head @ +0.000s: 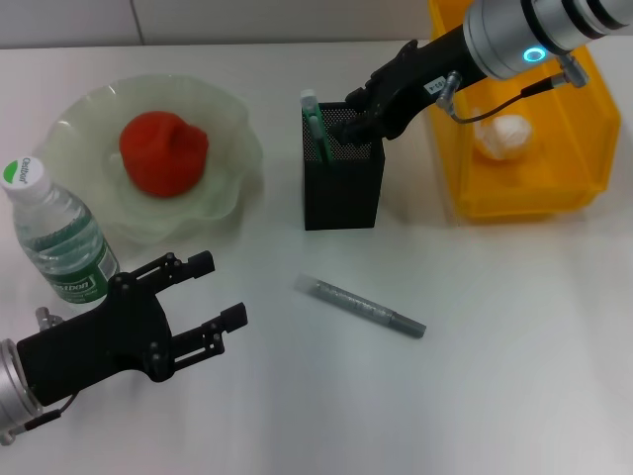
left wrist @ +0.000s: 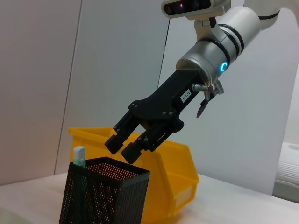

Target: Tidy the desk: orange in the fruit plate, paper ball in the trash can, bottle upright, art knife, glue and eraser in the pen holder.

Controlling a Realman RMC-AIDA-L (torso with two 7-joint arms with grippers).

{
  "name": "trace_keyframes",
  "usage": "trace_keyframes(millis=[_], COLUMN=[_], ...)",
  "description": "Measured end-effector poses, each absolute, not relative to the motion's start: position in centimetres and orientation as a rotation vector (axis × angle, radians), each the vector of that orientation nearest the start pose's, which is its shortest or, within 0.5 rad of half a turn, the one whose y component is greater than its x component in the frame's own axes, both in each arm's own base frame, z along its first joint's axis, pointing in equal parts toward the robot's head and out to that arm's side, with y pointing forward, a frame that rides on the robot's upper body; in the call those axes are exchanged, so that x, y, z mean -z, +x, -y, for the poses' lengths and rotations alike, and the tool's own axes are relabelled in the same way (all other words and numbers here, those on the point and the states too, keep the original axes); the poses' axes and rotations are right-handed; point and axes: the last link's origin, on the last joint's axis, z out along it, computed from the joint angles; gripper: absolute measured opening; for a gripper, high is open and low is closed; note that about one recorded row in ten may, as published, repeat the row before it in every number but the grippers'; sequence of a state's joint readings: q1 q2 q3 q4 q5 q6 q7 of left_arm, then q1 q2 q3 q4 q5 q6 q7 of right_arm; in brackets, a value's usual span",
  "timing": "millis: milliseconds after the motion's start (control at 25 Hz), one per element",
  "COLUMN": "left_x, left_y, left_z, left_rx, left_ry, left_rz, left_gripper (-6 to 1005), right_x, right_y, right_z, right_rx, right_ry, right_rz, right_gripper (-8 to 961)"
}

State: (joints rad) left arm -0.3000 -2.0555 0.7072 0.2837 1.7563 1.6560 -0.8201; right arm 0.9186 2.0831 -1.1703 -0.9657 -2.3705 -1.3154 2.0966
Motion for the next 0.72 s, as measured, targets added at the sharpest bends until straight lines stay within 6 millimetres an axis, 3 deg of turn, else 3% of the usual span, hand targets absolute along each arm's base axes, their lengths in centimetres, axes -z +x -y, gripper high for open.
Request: trace_keyframes(millis=[120,280,400,560,720], left_x=[3.2,3.1,3.1,3.0,3.1], left_y=[-31.5,-31.5,-31.6,-31.7,-31.7], left_z=[-23.0,-23.1,-23.1,-23.0,-22.9], left_rx=[0.981,0.975,0.969,0.959,0.946], left_ry=[-2.526,-2.531,-2.535,-2.543,-2.561], left_rz=[0.513,0.511,0.512,0.506,0.494], left_gripper=[751,750,750,750,750], right_x=[2.2,1.9,1.0,0.6,1.2], right_y=[10.7,9.9,8.9,8.6,9.2], right_z=[-42.3,-41.4,-39.0,-37.6,-37.0], right_rx=[0.073,-0.045,-0.12,-0.091,0.043], right_ry=[-2.813,-2.87,-3.011,-3.093,-3.138], right_rz=[-0.427,-0.404,-0.349,-0.311,-0.304], right_gripper=[375,530,636,751,750])
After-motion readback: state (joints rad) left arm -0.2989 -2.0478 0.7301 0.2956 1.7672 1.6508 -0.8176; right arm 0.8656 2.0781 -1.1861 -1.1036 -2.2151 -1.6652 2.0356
